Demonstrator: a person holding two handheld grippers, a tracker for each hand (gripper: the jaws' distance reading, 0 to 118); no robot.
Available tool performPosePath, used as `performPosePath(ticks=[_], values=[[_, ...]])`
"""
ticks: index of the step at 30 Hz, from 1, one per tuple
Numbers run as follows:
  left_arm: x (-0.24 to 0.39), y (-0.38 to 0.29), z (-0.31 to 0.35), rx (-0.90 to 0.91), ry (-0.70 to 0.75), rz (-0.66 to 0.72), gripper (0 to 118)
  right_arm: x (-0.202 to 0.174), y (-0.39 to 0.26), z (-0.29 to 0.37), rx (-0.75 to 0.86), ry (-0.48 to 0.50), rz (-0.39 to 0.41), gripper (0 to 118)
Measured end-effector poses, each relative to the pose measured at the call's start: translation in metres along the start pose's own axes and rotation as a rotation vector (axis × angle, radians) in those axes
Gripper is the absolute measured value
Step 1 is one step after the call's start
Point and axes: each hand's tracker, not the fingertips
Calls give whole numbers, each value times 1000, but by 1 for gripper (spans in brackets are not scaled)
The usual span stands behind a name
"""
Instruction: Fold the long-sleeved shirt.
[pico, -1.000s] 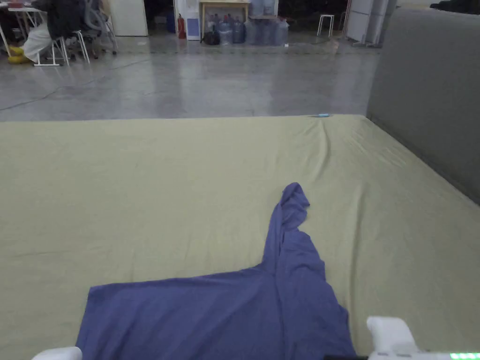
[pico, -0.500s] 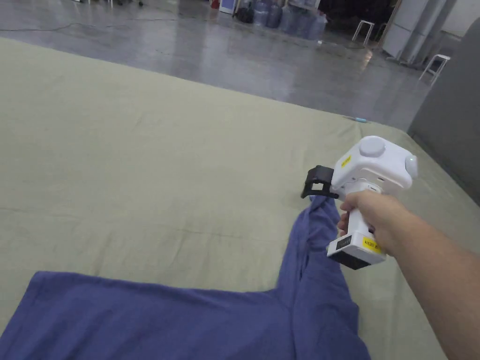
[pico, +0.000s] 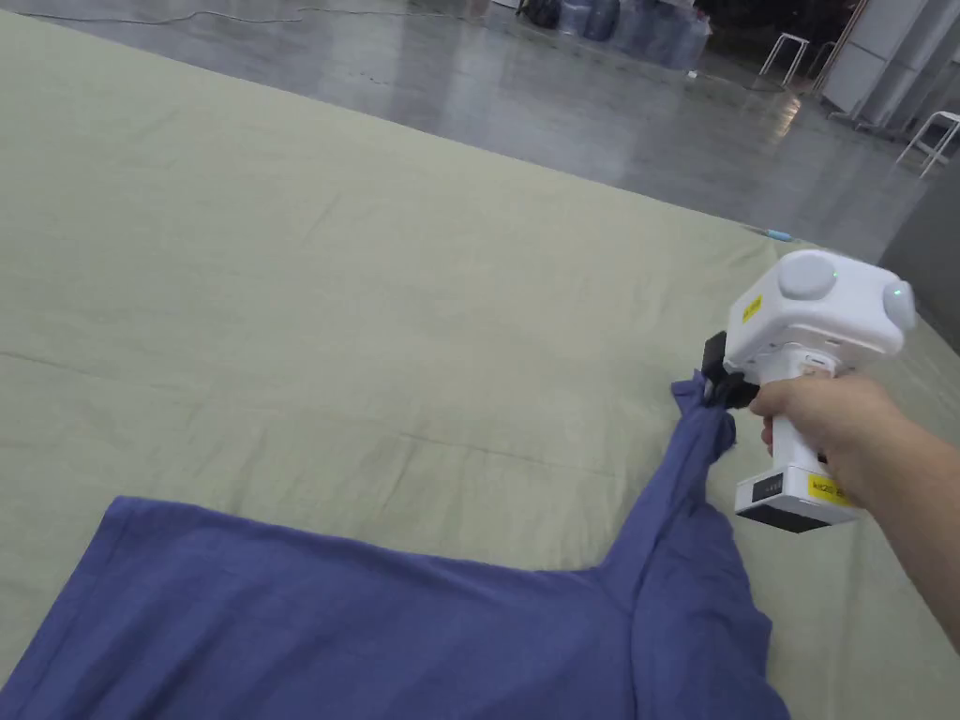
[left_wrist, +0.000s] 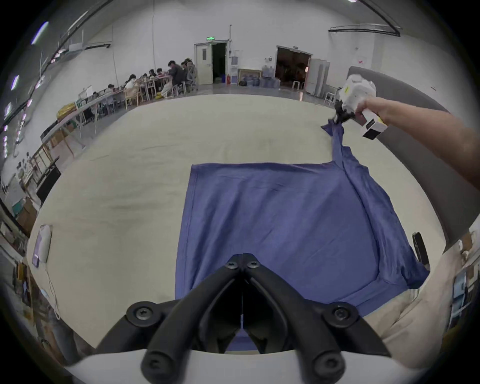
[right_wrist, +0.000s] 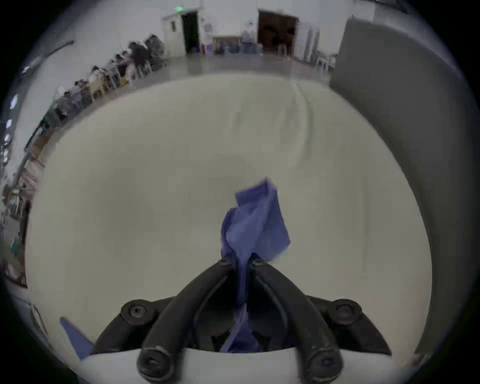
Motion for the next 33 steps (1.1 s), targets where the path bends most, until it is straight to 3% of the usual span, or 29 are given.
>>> performPosePath(ticks=[2,5,13,17,23,26,30,31,32,33], values=[[-3,-12,10,12,-15,10,0,-1,-11,48,57,63,34,3],[1,-18,20,36,-24,-18,0,-4,-52,115,131,76,116,3],[4,-30,31,41,-44,-4,0,-20,-222,189,88,120,98,3],[1,-30,28,39,-46,0,0,-26,-298,179,39,78,89,3],[-3,-30,24,30,-46,9,0,-20,-373,130,-172,67,-76,3],[-6,-30,20,22,-51,23,0,-17,-375,121,-106,75,-69,3],[-3,-30,19,8,-67,25,0,-16,-366,120,-150,82,-89,4],[-2,-30,20,6,-71,23,0,-18,-363,124,-162,80,-66,6],[0,-30,22,4,-72,20,0,-18,-357,133,-179,87,-19,17],[1,-30,24,7,-74,18,0,-16,-350,148,-185,95,15,43]])
